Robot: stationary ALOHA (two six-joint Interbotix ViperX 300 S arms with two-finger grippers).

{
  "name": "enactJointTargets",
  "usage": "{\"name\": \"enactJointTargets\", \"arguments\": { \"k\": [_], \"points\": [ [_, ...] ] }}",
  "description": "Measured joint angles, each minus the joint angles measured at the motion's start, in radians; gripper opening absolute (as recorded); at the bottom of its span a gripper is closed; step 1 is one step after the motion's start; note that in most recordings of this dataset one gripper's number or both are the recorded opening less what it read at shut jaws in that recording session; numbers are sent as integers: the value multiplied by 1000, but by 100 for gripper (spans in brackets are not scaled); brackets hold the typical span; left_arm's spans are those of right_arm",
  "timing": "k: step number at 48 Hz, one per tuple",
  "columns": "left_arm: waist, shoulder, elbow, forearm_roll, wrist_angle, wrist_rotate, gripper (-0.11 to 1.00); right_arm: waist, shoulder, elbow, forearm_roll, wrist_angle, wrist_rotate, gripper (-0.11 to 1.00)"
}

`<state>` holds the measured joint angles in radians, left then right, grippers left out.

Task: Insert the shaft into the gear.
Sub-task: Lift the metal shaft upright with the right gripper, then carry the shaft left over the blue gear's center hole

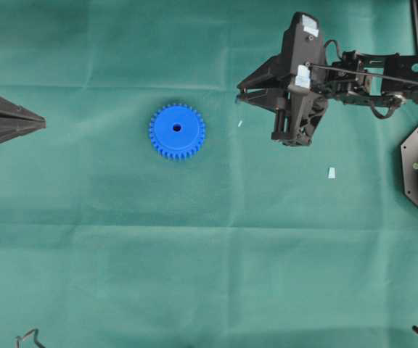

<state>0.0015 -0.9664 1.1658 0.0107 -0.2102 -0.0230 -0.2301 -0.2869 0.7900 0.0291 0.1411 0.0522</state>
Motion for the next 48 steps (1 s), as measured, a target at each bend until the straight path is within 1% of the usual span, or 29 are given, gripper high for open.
{"name": "enactJointTargets", "arguments": {
  "k": [8, 14, 20, 29, 36, 41, 48],
  "points": [
    [0, 2, 0, 0, 0, 0, 0, 12, 0, -5, 0, 0, 3, 17],
    [0, 2, 0, 0, 0, 0, 0, 32, 21, -32, 0, -6, 6, 17],
    [0, 2, 0, 2, 0, 0, 0, 55, 75, -83, 0, -8, 5, 17],
    [0, 2, 2, 0, 0, 0, 0, 86, 179, -198, 0, -6, 3, 17],
    [0, 2, 0, 0, 0, 0, 0, 101, 253, -282, 0, 21, 2, 17],
    [-2, 0, 2, 2, 0, 0, 0, 101, 273, -310, 0, 32, 0, 17],
    [0, 0, 2, 0, 0, 0, 0, 100, 278, -314, 0, 32, 0, 17]
  ]
}}
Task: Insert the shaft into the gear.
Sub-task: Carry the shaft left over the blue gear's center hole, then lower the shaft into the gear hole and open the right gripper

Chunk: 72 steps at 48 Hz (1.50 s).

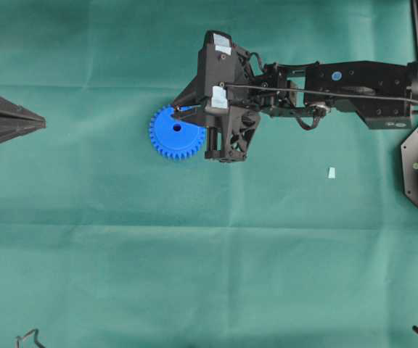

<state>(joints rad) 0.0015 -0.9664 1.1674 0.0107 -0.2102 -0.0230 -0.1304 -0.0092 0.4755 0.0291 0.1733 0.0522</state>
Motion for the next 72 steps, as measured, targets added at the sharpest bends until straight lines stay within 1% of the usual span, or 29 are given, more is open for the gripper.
{"name": "enactJointTargets", "arguments": {
  "k": [10, 17, 41, 53, 72],
  "points": [
    [0, 2, 0, 0, 0, 0, 0, 0, 5, 0, 0, 2, 0, 17],
    [0, 0, -2, 0, 0, 0, 0, 0, 32, 2, 0, -9, 0, 17],
    [0, 2, -2, 0, 0, -2, 0, -11, 204, 2, 0, -106, 6, 17],
    [0, 2, 0, 2, 2, -2, 0, -12, 210, 29, 0, -158, 3, 17],
    [0, 2, 0, 0, 0, -2, 0, -12, 210, 43, 0, -175, 3, 17]
  ]
}}
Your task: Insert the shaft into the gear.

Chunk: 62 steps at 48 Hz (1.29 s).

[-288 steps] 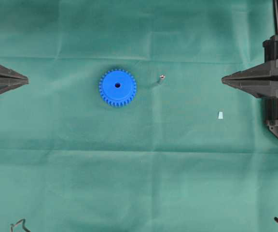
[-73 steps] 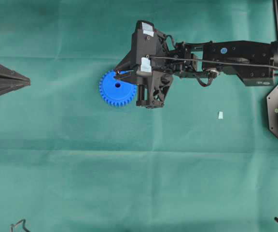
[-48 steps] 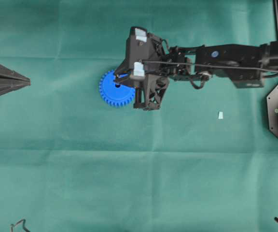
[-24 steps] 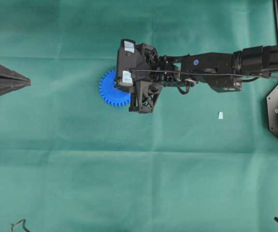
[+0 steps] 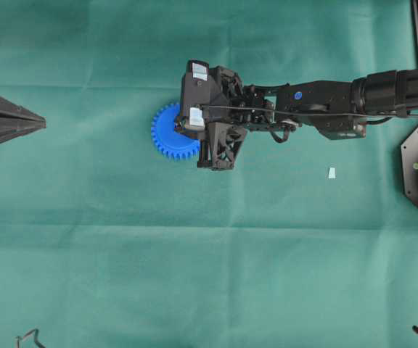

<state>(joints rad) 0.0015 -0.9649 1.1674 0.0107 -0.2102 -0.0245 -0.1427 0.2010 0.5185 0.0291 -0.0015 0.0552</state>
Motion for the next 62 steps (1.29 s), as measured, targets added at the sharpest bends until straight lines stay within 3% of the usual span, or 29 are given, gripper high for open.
{"name": "enactJointTargets", "arguments": {
  "k": [17, 20, 28, 32, 44, 62],
  "points": [
    [-2, 0, -2, 0, 2, 0, 0, 0, 0, 0, 0, -3, 0, 19],
    [0, 0, -2, 2, 2, 0, 0, 0, 0, 0, 0, -3, -3, 31],
    [0, 0, 0, 0, 2, 0, 0, -3, 0, 0, 0, -5, 2, 82],
    [0, 0, 0, 0, 2, 0, 0, -5, 0, -2, 0, -6, 2, 96],
    [0, 0, 0, 0, 0, 0, 0, -5, -44, 0, 0, 9, 2, 93],
    [0, -2, -2, 2, 6, 0, 0, -3, -310, 20, -20, 101, -3, 93]
  ]
}}
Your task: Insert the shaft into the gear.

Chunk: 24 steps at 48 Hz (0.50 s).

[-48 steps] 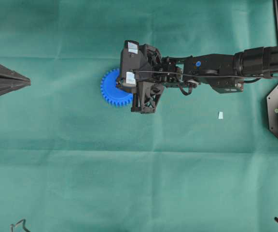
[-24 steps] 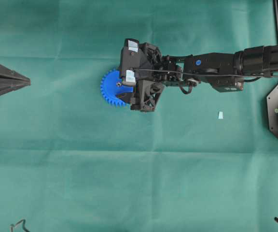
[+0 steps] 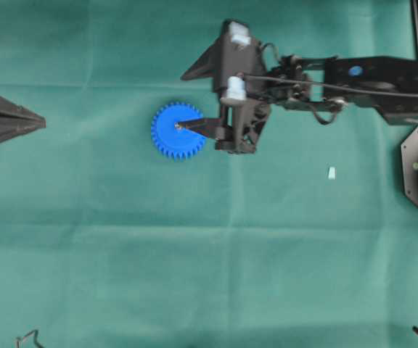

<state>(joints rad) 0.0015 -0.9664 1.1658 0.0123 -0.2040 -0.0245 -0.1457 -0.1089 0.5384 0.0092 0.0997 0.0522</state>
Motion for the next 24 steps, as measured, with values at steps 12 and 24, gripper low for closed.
{"name": "enactJointTargets", "arguments": {
  "k": [12, 24],
  "points": [
    [0, -2, 0, 0, 2, 0, 0, 8, -183, 109, -2, 3, 0, 93],
    [0, -2, 0, -2, 5, 2, 0, 8, -434, 273, -2, -2, 3, 93]
  ]
}}
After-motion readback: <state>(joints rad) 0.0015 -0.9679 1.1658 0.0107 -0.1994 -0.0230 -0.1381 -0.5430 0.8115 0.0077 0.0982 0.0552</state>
